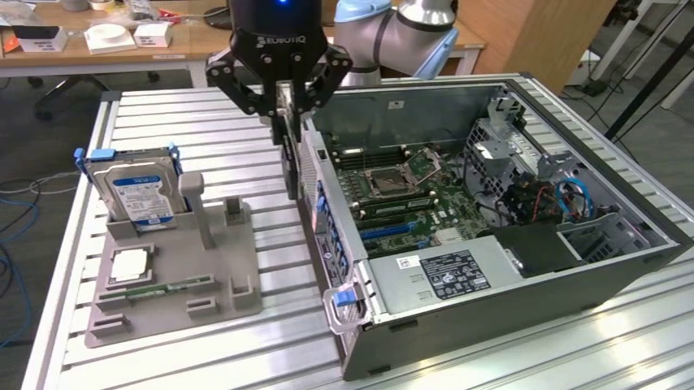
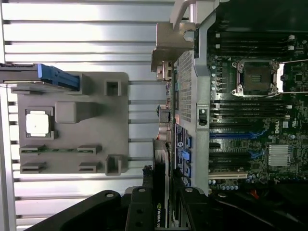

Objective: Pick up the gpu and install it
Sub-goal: 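Pick up the gpu and move the gpu toward the slot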

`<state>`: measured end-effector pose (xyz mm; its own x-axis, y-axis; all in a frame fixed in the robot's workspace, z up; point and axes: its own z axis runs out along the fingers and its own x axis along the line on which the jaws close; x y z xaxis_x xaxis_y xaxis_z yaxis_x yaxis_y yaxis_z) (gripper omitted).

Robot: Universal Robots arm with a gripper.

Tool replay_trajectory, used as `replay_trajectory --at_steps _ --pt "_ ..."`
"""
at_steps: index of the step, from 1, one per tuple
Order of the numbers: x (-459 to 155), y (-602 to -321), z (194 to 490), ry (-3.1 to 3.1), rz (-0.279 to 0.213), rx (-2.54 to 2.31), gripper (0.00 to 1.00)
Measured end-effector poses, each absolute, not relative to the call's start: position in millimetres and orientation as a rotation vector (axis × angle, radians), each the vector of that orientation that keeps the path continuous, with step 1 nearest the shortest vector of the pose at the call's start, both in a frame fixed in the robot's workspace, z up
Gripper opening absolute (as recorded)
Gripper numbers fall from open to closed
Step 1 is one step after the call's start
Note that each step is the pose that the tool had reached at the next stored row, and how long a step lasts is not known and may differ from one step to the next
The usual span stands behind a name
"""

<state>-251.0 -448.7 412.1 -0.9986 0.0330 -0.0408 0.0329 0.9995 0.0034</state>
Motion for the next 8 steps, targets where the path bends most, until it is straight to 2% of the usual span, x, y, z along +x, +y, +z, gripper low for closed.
replay_trajectory --at_steps 8 --pt "-235.7 -448.7 412.1 3.1 0.004 0.051 0.26"
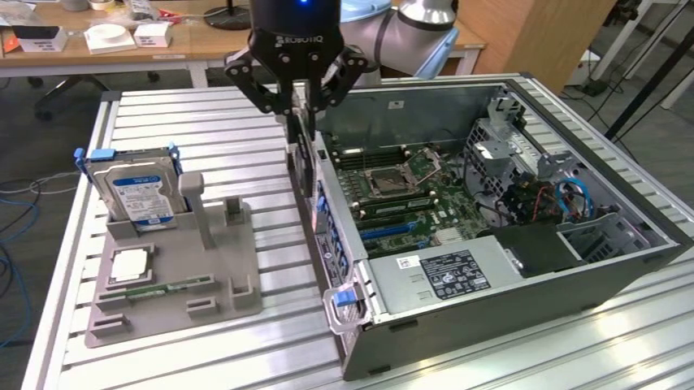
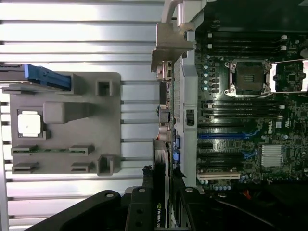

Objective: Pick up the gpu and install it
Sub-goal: 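Pick up the gpu and move the gpu toward the slot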

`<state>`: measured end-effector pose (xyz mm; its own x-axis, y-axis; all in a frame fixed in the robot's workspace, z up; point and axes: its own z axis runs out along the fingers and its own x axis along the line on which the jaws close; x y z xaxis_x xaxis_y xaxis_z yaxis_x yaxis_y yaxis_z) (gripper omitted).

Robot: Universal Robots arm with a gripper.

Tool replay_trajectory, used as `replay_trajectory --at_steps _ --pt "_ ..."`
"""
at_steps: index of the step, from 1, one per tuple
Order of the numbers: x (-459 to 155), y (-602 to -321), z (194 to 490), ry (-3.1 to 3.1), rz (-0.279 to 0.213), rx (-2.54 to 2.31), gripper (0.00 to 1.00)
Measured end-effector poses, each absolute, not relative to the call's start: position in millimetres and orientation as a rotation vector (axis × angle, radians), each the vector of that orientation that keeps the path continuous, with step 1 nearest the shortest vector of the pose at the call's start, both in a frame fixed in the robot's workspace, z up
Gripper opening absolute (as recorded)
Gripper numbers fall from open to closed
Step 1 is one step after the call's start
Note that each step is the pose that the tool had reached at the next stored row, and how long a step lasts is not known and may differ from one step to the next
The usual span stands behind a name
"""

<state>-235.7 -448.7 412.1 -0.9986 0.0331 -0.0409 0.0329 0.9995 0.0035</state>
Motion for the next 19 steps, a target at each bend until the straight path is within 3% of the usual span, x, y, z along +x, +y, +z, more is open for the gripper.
replay_trajectory --at_steps 19 --pt "-200.2 -448.7 412.1 3.1 0.004 0.051 0.26"
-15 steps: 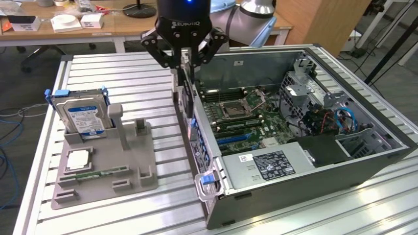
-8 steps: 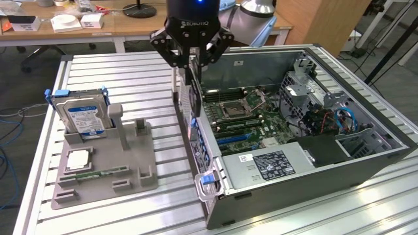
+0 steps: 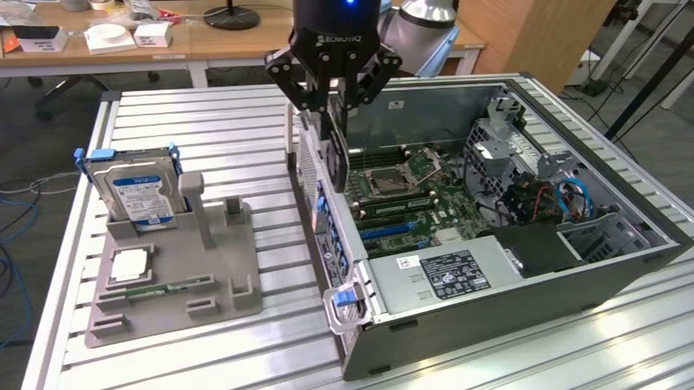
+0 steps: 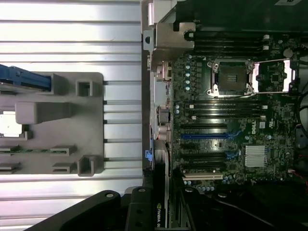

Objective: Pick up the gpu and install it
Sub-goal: 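Pick up the gpu and move the gpu toward the slot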

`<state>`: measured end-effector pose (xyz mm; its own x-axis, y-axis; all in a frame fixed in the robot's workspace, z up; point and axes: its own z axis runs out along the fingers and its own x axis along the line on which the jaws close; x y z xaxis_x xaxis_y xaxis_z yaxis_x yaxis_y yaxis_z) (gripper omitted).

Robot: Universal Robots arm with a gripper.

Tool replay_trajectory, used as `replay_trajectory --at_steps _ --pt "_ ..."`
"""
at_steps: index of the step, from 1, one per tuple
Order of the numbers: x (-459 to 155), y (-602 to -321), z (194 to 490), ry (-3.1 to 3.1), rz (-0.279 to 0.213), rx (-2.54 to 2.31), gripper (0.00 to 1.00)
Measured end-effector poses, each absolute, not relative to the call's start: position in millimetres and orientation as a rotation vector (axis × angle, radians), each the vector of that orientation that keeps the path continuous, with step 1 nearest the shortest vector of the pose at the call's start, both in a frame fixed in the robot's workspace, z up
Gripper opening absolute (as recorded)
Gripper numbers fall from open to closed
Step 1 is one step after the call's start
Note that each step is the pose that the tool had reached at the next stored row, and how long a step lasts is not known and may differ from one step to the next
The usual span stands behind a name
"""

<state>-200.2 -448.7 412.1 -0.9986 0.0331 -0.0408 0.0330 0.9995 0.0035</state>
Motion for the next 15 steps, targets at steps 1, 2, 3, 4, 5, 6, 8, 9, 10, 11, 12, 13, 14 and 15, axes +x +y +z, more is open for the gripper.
replay_trajectory --at_steps 1,2,3,4,5,6,8,9,10,11,12,13,14,15 --pt "-198.4 -448.7 412.1 3.1 0.004 0.051 0.26" --pt "-196.7 -448.7 412.1 3.1 0.004 0.051 0.26" --pt "-194.8 -448.7 412.1 3.1 0.004 0.051 0.26" --pt "-192.8 -448.7 412.1 3.1 0.004 0.051 0.26" --pt "-190.5 -448.7 412.1 3.1 0.004 0.051 0.26" --pt "-188.3 -448.8 412.1 3.1 0.004 0.051 0.26" --pt "-184.2 -448.8 412.1 3.1 0.004 0.051 0.26" --pt "-182.2 -448.8 412.1 3.1 0.004 0.051 0.26" --pt "-180.2 -448.7 412.1 3.1 0.004 0.051 0.26" --pt "-178.1 -448.7 412.1 3.1 0.004 0.051 0.26" --pt "-176.1 -448.7 412.1 3.1 0.004 0.051 0.26" --pt "-174.1 -448.7 412.1 3.1 0.004 0.051 0.26" --pt "-172.1 -448.7 412.1 3.1 0.004 0.051 0.26" --pt "-170.1 -448.7 412.1 3.1 0.004 0.051 0.26"
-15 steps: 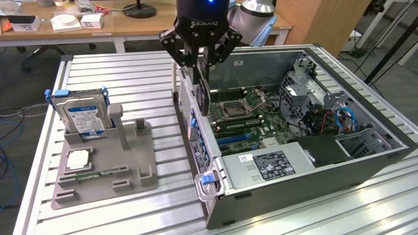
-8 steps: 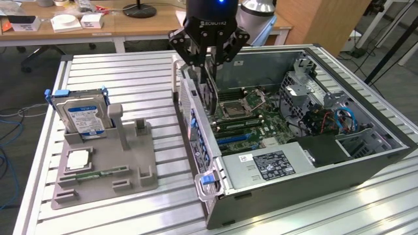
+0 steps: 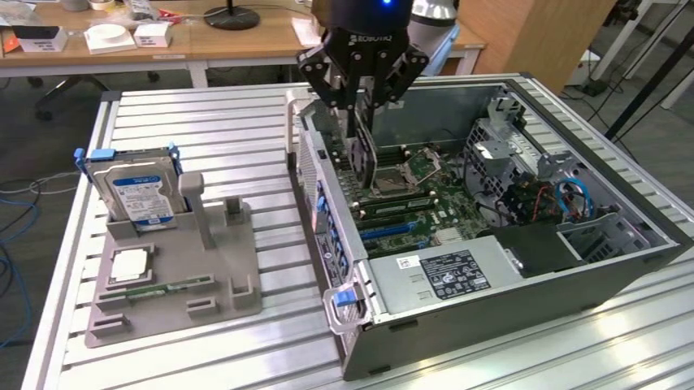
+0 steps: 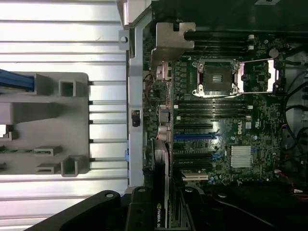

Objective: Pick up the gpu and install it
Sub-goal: 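Pick up the gpu and move the gpu toward the slot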

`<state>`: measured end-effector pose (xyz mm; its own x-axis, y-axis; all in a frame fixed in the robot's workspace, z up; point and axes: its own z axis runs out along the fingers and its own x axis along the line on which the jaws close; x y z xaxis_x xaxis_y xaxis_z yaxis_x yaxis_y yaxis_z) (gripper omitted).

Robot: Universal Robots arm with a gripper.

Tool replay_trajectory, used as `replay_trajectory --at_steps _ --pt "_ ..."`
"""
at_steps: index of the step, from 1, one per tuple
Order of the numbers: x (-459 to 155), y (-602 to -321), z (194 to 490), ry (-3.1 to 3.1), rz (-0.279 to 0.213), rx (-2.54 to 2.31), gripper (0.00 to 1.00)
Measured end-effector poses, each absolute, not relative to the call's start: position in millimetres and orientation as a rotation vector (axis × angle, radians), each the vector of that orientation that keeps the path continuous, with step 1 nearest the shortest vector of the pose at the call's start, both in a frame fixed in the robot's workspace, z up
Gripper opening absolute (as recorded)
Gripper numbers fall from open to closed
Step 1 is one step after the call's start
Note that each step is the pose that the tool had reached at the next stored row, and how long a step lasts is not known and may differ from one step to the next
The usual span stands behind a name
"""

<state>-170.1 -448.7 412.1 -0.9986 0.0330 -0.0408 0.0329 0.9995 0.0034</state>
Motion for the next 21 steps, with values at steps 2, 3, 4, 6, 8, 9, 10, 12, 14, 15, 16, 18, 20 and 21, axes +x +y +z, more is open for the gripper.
replay_trajectory --at_steps 2,3,4,6,8,9,10,12,14,15,16,18,20,21 --pt "-165.9 -448.8 412.1 3.1 0.004 0.051 0.26" --pt "-163.9 -448.7 412.1 3.1 0.004 0.051 0.26" --pt "-161.3 -448.7 412.1 3.1 0.004 0.051 0.26" --pt "-155.9 -448.7 412.1 3.1 0.004 0.051 0.26" --pt "-151.0 -448.8 412.1 3.1 0.004 0.051 0.26" --pt "-148.6 -448.8 412.1 3.1 0.004 0.051 0.26" --pt "-146.0 -448.8 412.1 3.1 0.004 0.051 0.26" --pt "-141.4 -448.7 412.1 3.1 0.004 0.051 0.26" --pt "-136.7 -448.7 412.1 3.1 0.004 0.051 0.26" --pt "-134.5 -448.7 412.1 3.1 0.004 0.051 0.26" --pt "-132.5 -448.7 412.1 3.1 0.004 0.051 0.26" --pt "-128.6 -448.7 412.1 3.1 0.004 0.051 0.26" --pt "-124.7 -448.7 412.1 3.1 0.004 0.051 0.26" --pt "-123.0 -448.7 412.1 3.1 0.004 0.051 0.26"
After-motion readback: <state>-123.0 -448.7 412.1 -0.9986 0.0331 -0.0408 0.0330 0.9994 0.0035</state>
